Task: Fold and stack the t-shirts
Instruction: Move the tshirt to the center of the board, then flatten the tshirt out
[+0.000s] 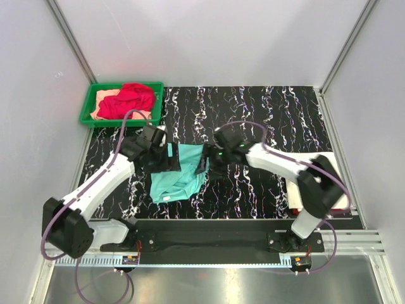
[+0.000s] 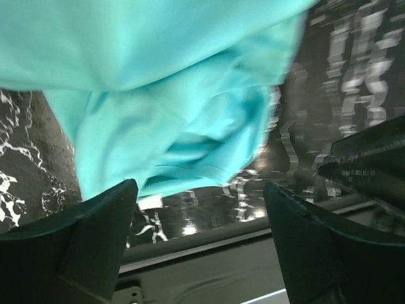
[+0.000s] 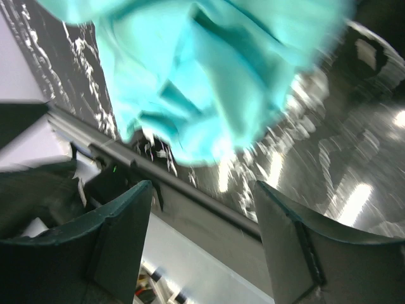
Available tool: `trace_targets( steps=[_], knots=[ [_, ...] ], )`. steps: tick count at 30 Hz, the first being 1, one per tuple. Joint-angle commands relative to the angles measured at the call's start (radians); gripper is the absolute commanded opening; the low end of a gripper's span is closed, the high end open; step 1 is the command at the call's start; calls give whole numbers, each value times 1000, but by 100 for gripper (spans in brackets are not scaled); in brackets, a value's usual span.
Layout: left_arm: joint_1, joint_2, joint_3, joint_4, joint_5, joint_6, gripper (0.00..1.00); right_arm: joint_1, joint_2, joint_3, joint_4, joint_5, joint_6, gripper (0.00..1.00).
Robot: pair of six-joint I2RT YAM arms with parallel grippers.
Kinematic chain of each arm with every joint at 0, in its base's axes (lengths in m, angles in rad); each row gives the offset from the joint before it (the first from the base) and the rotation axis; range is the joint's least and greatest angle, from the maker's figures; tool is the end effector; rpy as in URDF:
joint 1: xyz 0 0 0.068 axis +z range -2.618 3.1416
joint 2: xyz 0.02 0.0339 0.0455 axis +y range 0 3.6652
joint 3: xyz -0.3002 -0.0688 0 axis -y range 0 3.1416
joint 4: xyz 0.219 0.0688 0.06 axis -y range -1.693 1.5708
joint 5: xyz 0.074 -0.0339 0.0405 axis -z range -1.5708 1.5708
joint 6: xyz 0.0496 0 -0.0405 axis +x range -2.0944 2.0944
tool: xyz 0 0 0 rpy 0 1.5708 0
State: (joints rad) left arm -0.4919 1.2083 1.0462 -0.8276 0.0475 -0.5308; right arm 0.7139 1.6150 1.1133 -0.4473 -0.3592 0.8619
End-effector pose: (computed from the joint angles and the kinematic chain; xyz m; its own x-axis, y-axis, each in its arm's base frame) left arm 0.1815 -0.0999 0.3148 -0.8858 -0.0990 -0.4533 0.0537 0.9485 -0.3121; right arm 0.2337 0.2255 0.2628 -0.9827 0.0889 -0.1623 -0.0335 0.7774 0.6282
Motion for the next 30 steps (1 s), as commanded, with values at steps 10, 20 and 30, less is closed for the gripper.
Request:
trace_targets(
  steps=[10,20,30],
  knots=[
    [128,-75,-367,157,144,-111,75,82,270,212,-19,246,-53,61],
    [39,29,-270,208,5,-18,66,85,290,224,-2,243,-113,56],
    [-26,175,-111,165,-143,20,79,82,342,283,-10,236,-138,44]
  ],
)
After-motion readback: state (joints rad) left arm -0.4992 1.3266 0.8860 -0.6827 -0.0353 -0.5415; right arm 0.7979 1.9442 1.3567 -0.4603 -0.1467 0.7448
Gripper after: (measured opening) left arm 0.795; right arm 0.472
